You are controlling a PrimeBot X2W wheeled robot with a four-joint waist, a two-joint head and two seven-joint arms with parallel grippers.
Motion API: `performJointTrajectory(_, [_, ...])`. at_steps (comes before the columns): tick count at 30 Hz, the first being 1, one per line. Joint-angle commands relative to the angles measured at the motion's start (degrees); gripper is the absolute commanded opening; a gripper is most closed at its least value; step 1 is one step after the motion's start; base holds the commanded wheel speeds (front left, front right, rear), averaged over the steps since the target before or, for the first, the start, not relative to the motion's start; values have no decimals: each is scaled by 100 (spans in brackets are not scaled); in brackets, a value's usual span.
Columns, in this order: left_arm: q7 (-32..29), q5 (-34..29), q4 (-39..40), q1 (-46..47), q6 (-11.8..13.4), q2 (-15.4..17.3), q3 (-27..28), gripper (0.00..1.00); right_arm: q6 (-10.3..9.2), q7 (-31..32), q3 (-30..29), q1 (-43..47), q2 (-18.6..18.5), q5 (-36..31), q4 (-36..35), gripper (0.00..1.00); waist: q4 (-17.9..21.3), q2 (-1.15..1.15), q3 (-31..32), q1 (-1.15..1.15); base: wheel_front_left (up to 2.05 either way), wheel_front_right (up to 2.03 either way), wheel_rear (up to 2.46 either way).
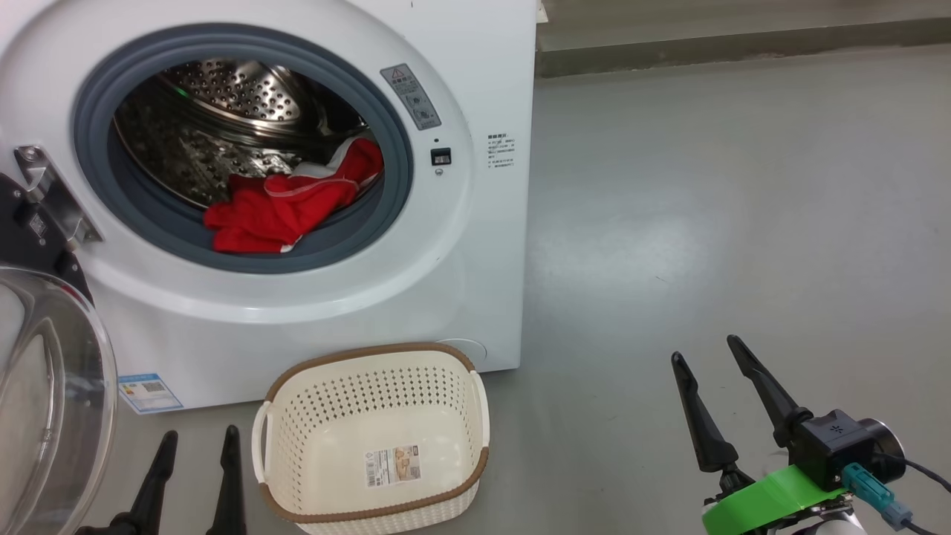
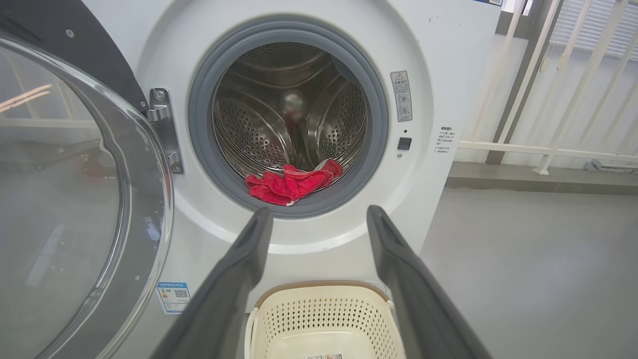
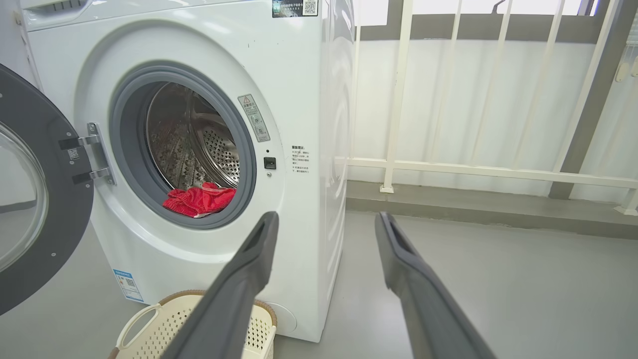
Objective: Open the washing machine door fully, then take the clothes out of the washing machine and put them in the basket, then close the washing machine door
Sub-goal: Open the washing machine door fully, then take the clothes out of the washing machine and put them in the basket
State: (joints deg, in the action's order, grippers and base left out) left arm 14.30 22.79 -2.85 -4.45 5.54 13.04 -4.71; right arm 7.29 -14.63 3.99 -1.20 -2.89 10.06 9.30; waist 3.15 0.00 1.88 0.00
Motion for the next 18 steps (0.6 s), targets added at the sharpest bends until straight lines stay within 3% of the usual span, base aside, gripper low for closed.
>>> performJointTrajectory(1, [68,-55,121,119,19,74,239,100,20,-37,68,-99,2,-52,-177,100,-7,0,-12,0,0,0,0])
performJointTrajectory(11, [69,-155,59,136,108,48,275,100,20,-37,72,-82,2,-70,-195,100,-43,0,-5,0,7,-7,0])
performJointTrajectory(18, [69,-156,17,146,132,51,262,100,20,-37,90,-82,2,-93,-167,100,-63,0,1,0,91,-91,0])
